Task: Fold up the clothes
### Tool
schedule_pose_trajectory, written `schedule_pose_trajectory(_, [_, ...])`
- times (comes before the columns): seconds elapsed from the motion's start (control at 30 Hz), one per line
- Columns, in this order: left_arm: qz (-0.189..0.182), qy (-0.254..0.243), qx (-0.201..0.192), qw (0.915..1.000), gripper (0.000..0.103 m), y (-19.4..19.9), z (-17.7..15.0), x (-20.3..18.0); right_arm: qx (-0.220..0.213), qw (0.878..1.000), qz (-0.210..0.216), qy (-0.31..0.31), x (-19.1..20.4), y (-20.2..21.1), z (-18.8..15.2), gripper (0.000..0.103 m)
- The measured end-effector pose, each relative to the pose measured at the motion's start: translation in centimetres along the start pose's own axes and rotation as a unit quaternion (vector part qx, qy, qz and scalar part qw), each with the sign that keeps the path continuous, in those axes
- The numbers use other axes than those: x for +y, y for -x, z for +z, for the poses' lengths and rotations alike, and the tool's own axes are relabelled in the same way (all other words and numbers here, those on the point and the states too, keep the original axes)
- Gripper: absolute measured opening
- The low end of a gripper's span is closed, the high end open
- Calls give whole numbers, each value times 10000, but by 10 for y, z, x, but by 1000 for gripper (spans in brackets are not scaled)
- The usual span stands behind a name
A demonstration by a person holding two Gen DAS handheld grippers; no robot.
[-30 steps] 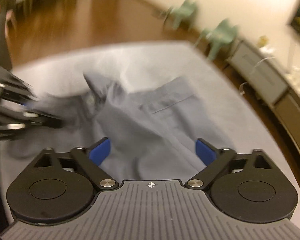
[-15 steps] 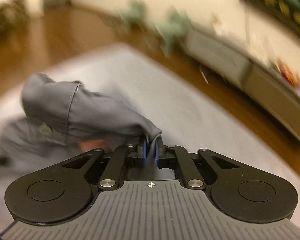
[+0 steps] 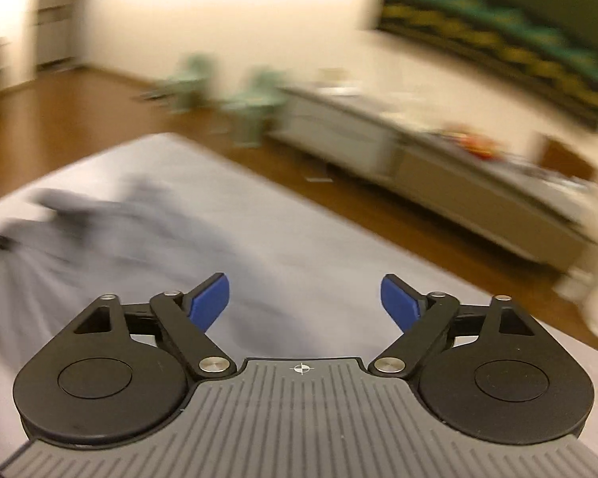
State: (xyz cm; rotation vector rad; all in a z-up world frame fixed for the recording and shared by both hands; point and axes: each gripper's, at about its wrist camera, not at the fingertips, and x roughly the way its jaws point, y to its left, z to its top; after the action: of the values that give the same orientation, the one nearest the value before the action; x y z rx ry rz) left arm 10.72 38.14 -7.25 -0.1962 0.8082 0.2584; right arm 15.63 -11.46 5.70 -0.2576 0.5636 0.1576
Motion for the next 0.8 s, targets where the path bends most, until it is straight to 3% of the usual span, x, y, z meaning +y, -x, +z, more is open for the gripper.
schedule_pose_trajectory(0.07, [239, 180, -125, 9995, 8, 8, 1, 4, 42, 9951, -689, -704, -71, 27, -30, 89])
schedule_pose_trajectory(0.13, [258, 355, -364, 9984, 11, 22, 1, 7, 146, 9808, -1205, -1527, -136, 59, -69, 89])
schedule_pose_trajectory(0.2, [309, 528, -804, 9949, 16, 42, 2, 6, 276, 9638, -1383, -2265, -183, 91, -116, 89])
schedule_pose_trajectory(0.27, [467, 594, -1322, 9883, 21, 63, 3, -2, 533, 9553, -1297, -2602, -210, 114, -158, 89])
schedule_pose_trajectory(0.37, [124, 468, -1710, 9841, 24, 83, 3, -27, 999, 9600, -986, -2423, -213, 128, -197, 92])
schedule_pose_trajectory(0.5, [-655, -39, -1457, 9871, 26, 84, 4, -76, 1552, 9720, -353, -1728, -171, 114, -218, 98])
schedule_pose_trajectory(0.6, [-937, -548, -1229, 9865, 27, 81, -3, -106, 2021, 9749, -200, -917, -129, 84, -227, 95])
schedule_pose_trajectory(0.63, [-944, -706, -1142, 9864, 27, 78, -7, -112, 2204, 9728, -309, -643, -119, 75, -231, 91])
schedule_pose_trajectory(0.73, [-841, -1055, -861, 9871, 28, 67, -20, -124, 2481, 9669, -467, -366, -118, 66, -237, 56])
schedule_pose_trajectory(0.77, [-810, -1083, -801, 9876, 28, 64, -21, -124, 2452, 9673, -579, -289, -119, 67, -233, 13])
schedule_pose_trajectory(0.8, [-779, -1089, -753, 9881, 28, 63, -22, -123, 2400, 9678, -748, -160, -119, 68, -226, 0])
